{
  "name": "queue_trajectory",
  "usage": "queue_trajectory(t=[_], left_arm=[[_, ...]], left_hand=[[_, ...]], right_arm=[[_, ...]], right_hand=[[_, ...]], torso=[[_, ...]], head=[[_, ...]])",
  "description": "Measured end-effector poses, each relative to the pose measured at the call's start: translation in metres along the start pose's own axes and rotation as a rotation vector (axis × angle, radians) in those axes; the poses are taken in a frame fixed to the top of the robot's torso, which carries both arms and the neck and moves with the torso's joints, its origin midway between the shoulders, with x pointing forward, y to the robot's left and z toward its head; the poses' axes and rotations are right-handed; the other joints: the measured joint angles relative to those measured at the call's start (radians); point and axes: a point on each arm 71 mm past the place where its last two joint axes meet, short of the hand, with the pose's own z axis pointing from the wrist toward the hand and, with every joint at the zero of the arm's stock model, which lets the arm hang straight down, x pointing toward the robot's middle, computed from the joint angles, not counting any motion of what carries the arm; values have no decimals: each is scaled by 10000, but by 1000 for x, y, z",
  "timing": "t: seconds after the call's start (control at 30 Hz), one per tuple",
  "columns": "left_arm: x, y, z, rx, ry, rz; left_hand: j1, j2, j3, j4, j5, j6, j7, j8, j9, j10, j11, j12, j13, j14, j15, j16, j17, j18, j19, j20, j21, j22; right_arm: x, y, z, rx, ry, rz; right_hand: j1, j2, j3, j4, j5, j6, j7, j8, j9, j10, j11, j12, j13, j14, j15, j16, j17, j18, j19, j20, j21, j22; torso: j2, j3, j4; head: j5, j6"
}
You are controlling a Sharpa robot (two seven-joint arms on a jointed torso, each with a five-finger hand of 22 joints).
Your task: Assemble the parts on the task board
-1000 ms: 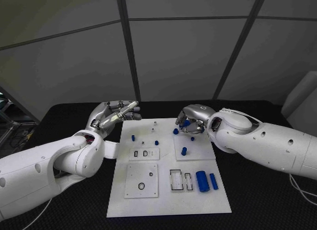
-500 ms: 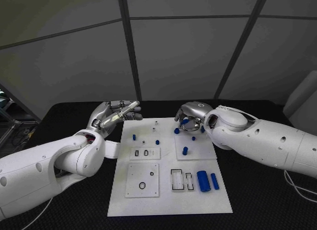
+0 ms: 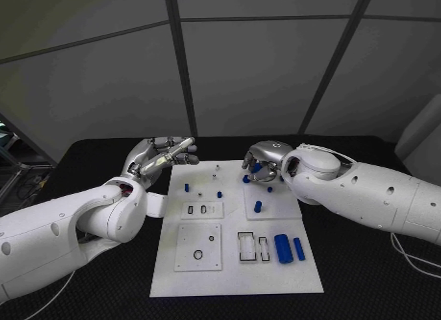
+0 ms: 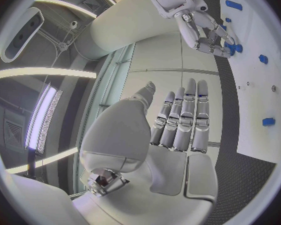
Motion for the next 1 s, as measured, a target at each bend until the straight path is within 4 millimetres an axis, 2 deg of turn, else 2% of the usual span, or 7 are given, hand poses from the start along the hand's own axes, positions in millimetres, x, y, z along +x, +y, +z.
queue_trajectory(t=[0.53,0.6,0.67,0.93,1.0], left_arm=[[-1,0,0,-2,-17,16],[-1,0,0,-2,-18,17],[-1,0,0,-3,-21,19],[-2,0,0,-6,-19,20],[-2,0,0,-7,-18,19]], left_hand=[[1,1,0,0,0,1,-1,0,1,0,0,0,1,0,0,1,10,1,0,0,-39,1],[1,1,0,0,0,1,-1,0,0,0,0,1,1,0,0,1,10,0,0,0,-39,-1],[1,1,0,0,0,1,-1,0,0,0,0,1,1,0,0,1,9,1,0,0,-39,-7],[1,1,21,21,0,1,-1,0,1,0,0,1,2,0,0,-40,9,0,0,0,-39,-7],[1,1,28,29,0,1,-1,0,1,0,0,1,2,0,0,-41,9,1,0,0,-39,-6]], right_arm=[[4,1,5,43,460,-103],[5,2,6,36,490,-107],[5,3,7,25,521,-111],[6,4,8,21,610,-126],[6,4,9,18,629,-129]], right_hand=[[0,0,77,133,0,7,6,53,25,1,0,0,38,0,0,266,277,1,70,-2,238,338],[0,1,98,155,0,77,61,66,41,1,0,0,43,0,0,319,350,2,70,-2,339,436],[0,1,124,181,0,108,32,66,41,1,0,0,51,0,0,387,409,1,105,32,387,508],[82,82,248,305,0,375,84,146,69,203,-88,0,97,0,0,697,746,3,252,1,736,993],[82,82,318,319,0,440,81,146,74,246,-62,31,96,-1,0,743,786,4,252,0,785,1050]], torso=[[-1,0,6],[-1,0,6],[-1,1,6],[0,1,6],[1,1,6]], head=[[31,-76],[35,-76],[37,-81],[57,-146],[57,-152]])
